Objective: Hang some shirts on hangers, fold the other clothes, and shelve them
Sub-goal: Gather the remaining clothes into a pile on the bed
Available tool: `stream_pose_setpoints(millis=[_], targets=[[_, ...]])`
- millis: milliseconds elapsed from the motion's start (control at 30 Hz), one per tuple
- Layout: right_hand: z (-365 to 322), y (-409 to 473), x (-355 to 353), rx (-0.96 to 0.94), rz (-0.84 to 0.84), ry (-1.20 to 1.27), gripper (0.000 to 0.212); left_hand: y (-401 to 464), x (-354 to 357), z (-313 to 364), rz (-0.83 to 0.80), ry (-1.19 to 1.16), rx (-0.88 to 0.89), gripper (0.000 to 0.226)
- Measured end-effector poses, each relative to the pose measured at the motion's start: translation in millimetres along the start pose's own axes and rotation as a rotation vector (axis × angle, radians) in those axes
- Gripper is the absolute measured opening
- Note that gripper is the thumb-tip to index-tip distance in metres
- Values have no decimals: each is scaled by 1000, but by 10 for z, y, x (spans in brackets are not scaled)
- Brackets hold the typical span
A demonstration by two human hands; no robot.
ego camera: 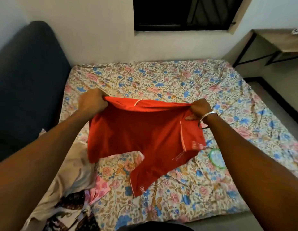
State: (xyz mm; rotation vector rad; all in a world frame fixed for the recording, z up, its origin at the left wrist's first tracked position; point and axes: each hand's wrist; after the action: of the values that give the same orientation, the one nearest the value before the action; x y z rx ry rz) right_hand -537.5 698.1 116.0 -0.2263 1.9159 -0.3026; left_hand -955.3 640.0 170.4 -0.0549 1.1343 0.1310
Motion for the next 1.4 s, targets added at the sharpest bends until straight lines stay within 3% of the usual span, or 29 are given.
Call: stream_pose_setpoints(millis=[67, 167, 300, 467, 600, 700, 767, 867, 933, 1100, 1233, 1400], targets=[[3, 272, -305, 25, -4, 8, 52, 289, 105, 292, -64, -146, -95, 34], [-12, 720, -710, 118, 299, 352, 12, 795, 271, 524, 57, -553, -221, 33], [68, 1224, -1280, 19, 542, 762, 23, 1306, 248, 1036, 304, -918, -175, 38], [-78, 1047, -1657, -95, 712, 744, 32, 1412, 131, 1433, 531, -990, -54, 48], [71, 1100, -1257, -63, 760, 696, 29, 1340, 446, 1347, 516, -909, -41, 44], [320, 1156, -636, 17, 587, 506, 23, 1019, 905, 1121, 318, -505, 45, 31], [492, 1121, -168, 28, 348, 312, 15, 714, 1283, 865, 125, -215, 35, 27], [654, 926, 595, 63, -4, 108, 14, 87, 1741, 487, -183, -71, -60, 16], [663, 784, 1145, 113, -163, 224, 17, -329, 1955, 206, -273, -21, -107, 17], [14, 335, 2066, 66, -372, 411, 19, -1285, 2027, -605, -315, -14, -286, 19], [-889, -61, 2589, -47, -463, 455, 9, -2039, 1722, -1189, -149, -30, -471, 16], [-1972, -597, 3159, -237, -563, 420, 12, -2879, 1390, -2091, 33, -59, -726, 16]])
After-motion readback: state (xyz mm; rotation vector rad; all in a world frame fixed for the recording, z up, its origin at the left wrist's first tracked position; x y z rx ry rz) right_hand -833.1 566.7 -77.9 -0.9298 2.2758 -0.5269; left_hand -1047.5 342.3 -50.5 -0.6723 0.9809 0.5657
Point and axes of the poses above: each hand's wrist, its own y-axis towards the middle knuckle, its own x-axis out of the palm, z = x × y, and after that the axes turned 6 degrees about -y, right-handed
